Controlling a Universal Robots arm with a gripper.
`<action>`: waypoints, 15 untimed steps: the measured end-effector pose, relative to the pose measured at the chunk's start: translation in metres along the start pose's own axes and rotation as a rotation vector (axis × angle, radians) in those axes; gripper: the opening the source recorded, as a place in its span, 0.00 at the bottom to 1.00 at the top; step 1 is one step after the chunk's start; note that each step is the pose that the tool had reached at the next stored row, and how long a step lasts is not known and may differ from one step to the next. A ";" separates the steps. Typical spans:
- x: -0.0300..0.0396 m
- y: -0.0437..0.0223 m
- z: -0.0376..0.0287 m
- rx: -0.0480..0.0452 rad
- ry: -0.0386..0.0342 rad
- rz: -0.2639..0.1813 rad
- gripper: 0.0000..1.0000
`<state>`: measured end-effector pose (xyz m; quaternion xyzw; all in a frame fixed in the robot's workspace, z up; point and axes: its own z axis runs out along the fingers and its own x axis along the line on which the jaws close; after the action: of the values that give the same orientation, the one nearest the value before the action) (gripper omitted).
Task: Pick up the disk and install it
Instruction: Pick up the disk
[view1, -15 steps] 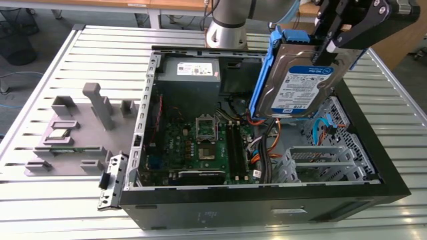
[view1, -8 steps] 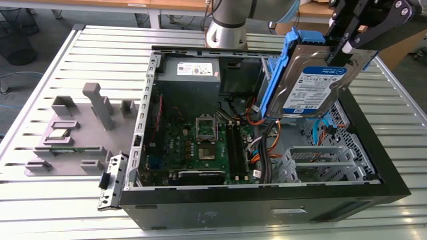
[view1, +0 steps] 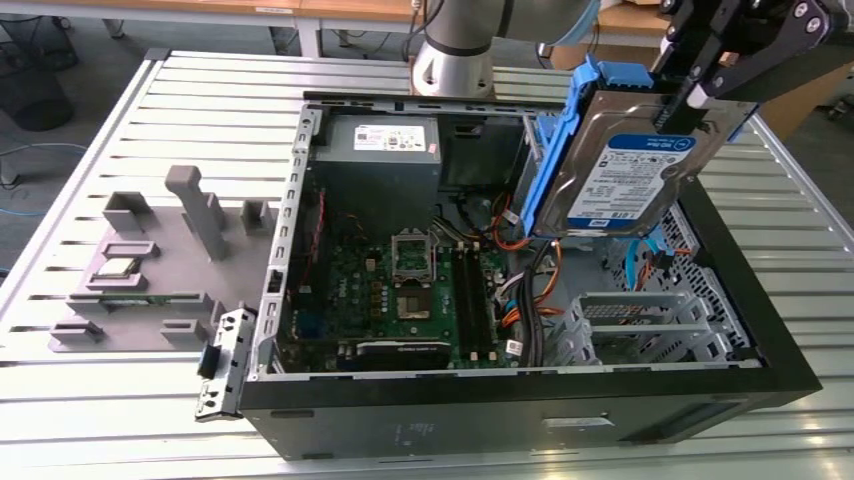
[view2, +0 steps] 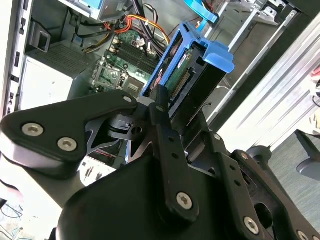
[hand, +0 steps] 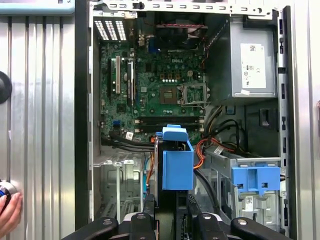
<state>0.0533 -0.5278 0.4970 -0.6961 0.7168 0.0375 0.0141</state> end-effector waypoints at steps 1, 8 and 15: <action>0.0005 0.0000 0.0000 0.0000 0.0000 0.000 0.35; 0.0048 -0.0003 0.0000 0.0000 0.0000 0.000 0.35; 0.0070 -0.0004 0.0011 0.0000 0.0000 0.000 0.35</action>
<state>0.0535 -0.5347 0.4953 -0.6962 0.7168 0.0375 0.0140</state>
